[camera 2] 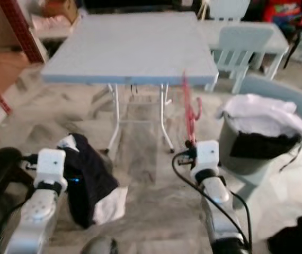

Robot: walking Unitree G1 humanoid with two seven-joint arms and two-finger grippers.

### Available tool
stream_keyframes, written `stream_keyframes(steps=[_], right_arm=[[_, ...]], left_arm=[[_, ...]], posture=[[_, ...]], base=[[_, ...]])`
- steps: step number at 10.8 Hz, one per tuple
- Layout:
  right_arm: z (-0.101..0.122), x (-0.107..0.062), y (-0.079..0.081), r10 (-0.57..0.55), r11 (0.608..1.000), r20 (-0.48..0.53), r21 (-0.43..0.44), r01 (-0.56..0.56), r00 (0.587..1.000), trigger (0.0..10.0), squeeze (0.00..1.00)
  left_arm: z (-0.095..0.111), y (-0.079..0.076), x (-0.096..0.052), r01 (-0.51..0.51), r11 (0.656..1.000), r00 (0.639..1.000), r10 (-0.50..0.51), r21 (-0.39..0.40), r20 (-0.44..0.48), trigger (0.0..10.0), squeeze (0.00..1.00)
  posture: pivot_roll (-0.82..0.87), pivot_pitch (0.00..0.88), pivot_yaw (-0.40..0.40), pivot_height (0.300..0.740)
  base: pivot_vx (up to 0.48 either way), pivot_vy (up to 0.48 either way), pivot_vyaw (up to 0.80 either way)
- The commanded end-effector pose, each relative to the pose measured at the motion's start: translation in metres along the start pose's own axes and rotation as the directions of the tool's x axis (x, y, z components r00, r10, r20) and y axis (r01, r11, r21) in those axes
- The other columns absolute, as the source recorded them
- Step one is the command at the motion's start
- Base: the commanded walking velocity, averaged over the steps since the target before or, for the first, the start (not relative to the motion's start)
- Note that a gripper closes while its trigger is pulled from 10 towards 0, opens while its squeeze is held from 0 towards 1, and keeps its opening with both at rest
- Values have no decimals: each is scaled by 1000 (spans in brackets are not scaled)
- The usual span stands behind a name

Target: Hang hanger

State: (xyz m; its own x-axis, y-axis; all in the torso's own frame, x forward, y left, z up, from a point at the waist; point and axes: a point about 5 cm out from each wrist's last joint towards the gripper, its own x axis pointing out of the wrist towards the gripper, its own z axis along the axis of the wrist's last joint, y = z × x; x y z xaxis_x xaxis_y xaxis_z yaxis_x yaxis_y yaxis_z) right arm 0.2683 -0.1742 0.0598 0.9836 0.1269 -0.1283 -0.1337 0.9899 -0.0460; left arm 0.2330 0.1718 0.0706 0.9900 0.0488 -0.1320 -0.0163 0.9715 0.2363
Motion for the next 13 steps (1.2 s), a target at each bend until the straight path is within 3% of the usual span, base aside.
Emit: stream_keyframes(steps=[1, 2, 3, 4, 6, 8, 13], right_arm=[[1, 3, 1, 2, 1000, -6, -21, -2, 1000, 10000, 0], [6, 7, 0, -69, 995, 25, -75, 71, 997, 10000, 0], [14, 8, 8, 51, 997, 96, -59, -45, 994, 10000, 0], [13, 7, 9, 72, 997, 56, -33, -70, 996, 10000, 0], [14, 4, 9, 95, 992, 68, -94, -89, 993, 10000, 0], [14, 4, 7, 86, 994, 75, -73, -80, 993, 10000, 0], [14, 5, 12, 116, 993, 75, -44, -112, 990, 10000, 0]], left_arm=[[14, 1, 2, 11, 1000, 998, -10, -17, 61, 10000, 0], [23, 3, 4, 5, 1000, 996, -4, -16, 92, 10000, 0], [34, 4, 8, 3, 999, 992, 2, -40, 123, 10000, 0], [47, 6, 12, -15, 998, 986, 24, -60, 164, 10000, 0], [46, 6, 12, 6, 998, 987, 3, -58, 160, 10000, 0], [43, 3, 11, 40, 997, 989, -29, -72, 144, 10000, 0], [45, 1, 10, 65, 995, 988, -53, -80, 144, 10000, 0]], posture=[[23, 0, -5, 740], [22, 0, -7, 740], [26, 0, -10, 740], [30, 0, -14, 740], [31, 0, -13, 740], [31, 0, -12, 740], [34, 0, -8, 740]], base=[[0, 0, 0], [0, 0, 0], [0, 0, 0], [0, 0, 0], [0, 0, 0], [0, 0, 400], [281, 0, 520]])
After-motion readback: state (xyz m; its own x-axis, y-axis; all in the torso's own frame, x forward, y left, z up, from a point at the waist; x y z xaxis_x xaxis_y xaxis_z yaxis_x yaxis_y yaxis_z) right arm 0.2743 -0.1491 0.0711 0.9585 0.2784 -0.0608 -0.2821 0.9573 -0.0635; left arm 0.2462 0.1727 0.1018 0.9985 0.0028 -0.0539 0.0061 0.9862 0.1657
